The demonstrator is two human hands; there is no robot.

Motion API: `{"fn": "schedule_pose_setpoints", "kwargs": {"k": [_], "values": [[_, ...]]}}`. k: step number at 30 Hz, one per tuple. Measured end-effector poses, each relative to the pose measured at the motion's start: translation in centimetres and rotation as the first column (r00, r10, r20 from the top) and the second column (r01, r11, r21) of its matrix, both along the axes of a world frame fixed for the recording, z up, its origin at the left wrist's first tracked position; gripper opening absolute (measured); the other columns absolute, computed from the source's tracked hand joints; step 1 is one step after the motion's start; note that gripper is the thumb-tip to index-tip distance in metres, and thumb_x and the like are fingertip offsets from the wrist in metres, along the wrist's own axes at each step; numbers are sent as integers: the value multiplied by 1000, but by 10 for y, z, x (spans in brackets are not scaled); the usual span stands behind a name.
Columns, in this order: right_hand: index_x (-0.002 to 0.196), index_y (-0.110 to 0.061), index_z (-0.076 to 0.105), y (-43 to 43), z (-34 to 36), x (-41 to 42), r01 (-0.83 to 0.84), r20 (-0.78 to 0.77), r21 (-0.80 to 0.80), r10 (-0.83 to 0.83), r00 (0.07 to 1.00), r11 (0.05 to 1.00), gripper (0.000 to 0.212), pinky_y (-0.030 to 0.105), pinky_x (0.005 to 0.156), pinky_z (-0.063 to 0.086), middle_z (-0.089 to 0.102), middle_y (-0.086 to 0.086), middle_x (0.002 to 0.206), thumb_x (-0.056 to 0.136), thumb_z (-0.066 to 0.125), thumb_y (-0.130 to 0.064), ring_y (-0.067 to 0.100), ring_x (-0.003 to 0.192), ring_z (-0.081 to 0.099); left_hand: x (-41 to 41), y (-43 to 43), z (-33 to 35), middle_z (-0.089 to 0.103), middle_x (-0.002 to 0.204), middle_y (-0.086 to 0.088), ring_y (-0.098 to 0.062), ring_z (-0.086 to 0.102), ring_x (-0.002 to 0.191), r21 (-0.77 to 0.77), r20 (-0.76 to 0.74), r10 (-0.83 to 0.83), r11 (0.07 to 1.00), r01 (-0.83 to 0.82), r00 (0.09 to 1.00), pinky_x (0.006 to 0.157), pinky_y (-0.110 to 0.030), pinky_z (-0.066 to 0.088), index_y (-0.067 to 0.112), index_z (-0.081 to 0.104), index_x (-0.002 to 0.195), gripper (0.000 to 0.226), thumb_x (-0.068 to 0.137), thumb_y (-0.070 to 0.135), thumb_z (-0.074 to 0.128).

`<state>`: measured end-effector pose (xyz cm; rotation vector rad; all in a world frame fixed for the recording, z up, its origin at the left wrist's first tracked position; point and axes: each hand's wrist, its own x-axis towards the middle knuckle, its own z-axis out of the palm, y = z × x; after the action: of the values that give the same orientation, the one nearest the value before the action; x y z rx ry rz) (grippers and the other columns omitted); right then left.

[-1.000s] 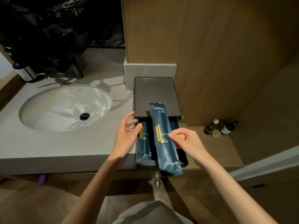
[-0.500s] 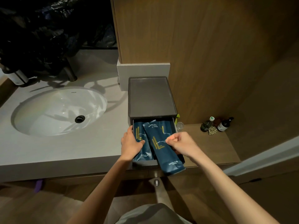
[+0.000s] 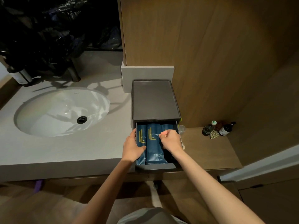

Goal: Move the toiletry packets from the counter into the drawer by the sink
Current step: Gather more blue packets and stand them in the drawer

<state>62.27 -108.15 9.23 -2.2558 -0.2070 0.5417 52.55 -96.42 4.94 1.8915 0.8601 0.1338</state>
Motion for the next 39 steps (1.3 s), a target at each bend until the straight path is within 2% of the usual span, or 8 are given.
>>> {"fn": "schedule_pose_setpoints", "kwargs": {"k": [6, 9, 13, 18, 21, 25, 30, 39], "values": [[82, -15, 64, 5, -10, -4, -31, 88, -34, 34, 996, 999, 11, 39, 85, 56, 72, 9, 95, 91, 61, -20, 25, 91, 67, -6, -2, 10, 58, 116, 3, -13, 58, 100, -34, 62, -35, 999, 37, 997, 86, -28, 51, 17, 41, 137, 71, 76, -3, 72], [87, -11, 67, 4, -12, -5, -81, 168, -44, 87, 982, 996, 11, 34, 82, 56, 72, 7, 91, 91, 61, -20, 22, 88, 68, -8, -2, 12, 54, 112, 7, -11, 56, 99, -41, 71, -51, 998, 54, 996, 84, -27, 50, 16, 39, 139, 72, 77, -5, 70], [97, -12, 67, 1, -15, -5, -148, 244, -84, 164, 956, 985, 12, 36, 80, 59, 72, 6, 91, 91, 62, -22, 19, 80, 70, -10, -1, 13, 56, 124, -1, -17, 58, 105, -52, 72, -61, 997, 65, 996, 86, -31, 54, 17, 38, 140, 76, 75, -6, 70], [134, -18, 51, -11, -5, -1, -403, 398, -239, 468, 789, 883, 44, 32, 99, 47, 56, 2, 130, 91, 61, -26, 19, 116, 56, -10, 0, 10, 56, 130, -4, -21, 60, 109, -81, 64, -46, 995, 51, 997, 90, -41, 55, 15, 36, 142, 81, 72, -5, 72], [149, -28, 30, -17, 3, -7, -632, 291, -288, 695, 658, 719, 71, 39, 115, 28, 26, -3, 157, 87, 62, -45, 18, 144, 23, -10, 1, 7, 55, 132, -4, -23, 59, 114, -81, 55, -54, 995, 58, 997, 92, -45, 53, 17, 34, 144, 88, 68, -1, 74], [153, -32, -1, -14, -6, -5, -756, 100, -414, 851, 515, 506, 103, 44, 120, 7, -14, -4, 161, 78, 65, -58, 21, 148, -13, -10, 2, 7, 53, 132, -5, -23, 58, 114, -96, 62, -55, 993, 61, 997, 89, -46, 55, 17, 33, 144, 90, 67, -4, 75], [152, -25, -10, -10, -13, 3, -754, 74, -488, 882, 466, 440, 115, 44, 121, -3, -25, -1, 158, 74, 67, -60, 20, 147, -19, -10, 1, 9, 58, 115, 3, -23, 62, 108, -92, 82, -60, 993, 68, 995, 90, -45, 55, 17, 40, 137, 82, 67, -7, 75], [152, -19, -12, -5, -8, 13, -779, 18, -509, 910, 415, 365, 125, 39, 120, -3, -24, -1, 158, 69, 75, -55, 17, 146, -20, -9, 0, 12, 61, 117, 1, -21, 63, 104, -70, 66, -57, 996, 62, 996, 91, -45, 53, 19, 42, 137, 86, 61, -4, 75]]}}
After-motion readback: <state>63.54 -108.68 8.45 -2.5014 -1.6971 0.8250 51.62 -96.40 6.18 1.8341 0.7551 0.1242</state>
